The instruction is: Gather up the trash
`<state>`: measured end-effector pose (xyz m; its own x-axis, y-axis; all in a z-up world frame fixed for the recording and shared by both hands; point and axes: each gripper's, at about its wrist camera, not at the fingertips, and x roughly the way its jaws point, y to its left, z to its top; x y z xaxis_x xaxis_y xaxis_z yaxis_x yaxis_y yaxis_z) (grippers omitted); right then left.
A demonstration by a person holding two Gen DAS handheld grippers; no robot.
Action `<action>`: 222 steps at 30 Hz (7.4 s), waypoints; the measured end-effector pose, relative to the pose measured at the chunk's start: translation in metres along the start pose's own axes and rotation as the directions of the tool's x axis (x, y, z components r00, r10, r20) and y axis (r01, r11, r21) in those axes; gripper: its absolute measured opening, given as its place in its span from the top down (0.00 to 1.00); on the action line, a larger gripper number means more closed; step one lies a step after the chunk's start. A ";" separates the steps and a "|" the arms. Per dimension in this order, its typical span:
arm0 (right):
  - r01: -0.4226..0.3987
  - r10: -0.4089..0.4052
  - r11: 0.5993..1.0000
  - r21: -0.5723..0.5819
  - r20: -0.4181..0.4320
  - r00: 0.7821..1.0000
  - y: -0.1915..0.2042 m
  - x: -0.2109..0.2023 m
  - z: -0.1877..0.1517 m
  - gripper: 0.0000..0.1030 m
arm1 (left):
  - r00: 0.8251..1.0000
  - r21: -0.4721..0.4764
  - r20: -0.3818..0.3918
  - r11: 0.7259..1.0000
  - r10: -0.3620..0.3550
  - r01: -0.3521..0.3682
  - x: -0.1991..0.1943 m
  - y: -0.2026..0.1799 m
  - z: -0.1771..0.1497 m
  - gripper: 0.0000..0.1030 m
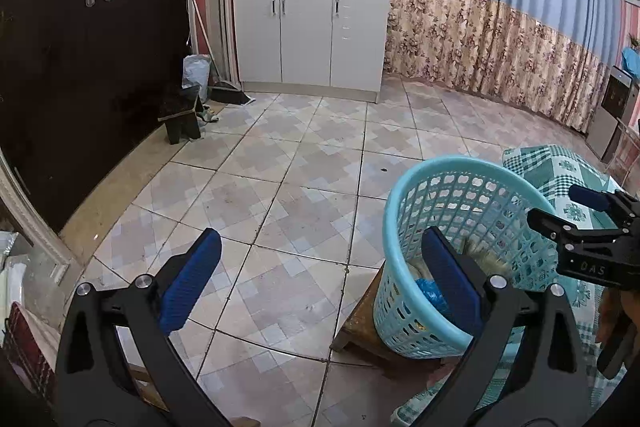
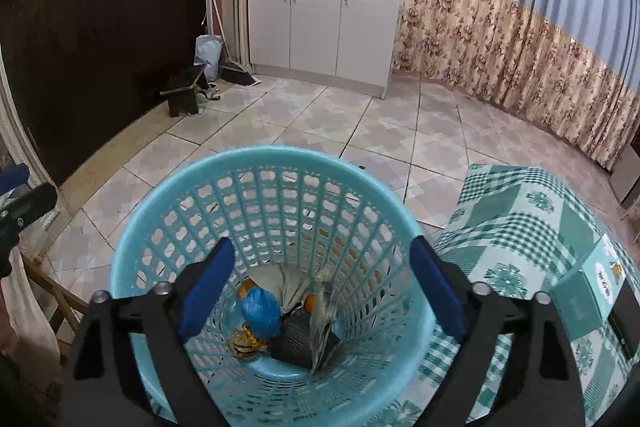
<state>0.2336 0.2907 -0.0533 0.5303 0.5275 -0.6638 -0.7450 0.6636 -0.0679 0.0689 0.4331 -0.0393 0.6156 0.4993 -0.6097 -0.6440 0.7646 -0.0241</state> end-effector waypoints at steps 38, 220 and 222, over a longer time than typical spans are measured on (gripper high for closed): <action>0.568 -0.603 0.712 0.412 -0.057 0.796 -0.181 -0.353 -0.264 0.04 | 0.835 0.347 0.008 0.785 -0.550 0.514 -0.203 -0.286 -0.117 0.05; 0.632 -0.773 0.558 0.537 0.059 0.632 -0.149 -0.468 -0.318 0.04 | 0.698 0.458 0.107 0.658 -0.708 0.597 -0.318 -0.302 -0.175 0.05; 0.634 -0.774 0.557 0.537 0.059 0.630 -0.150 -0.468 -0.318 0.04 | 0.698 0.455 0.107 0.659 -0.708 0.598 -0.318 -0.302 -0.174 0.05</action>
<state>-0.0317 -0.2247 0.0309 0.9349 -0.1500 -0.3215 0.1386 0.9886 -0.0582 -0.0120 -0.0274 0.0238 0.9342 -0.1488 -0.3241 0.1505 0.9884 -0.0198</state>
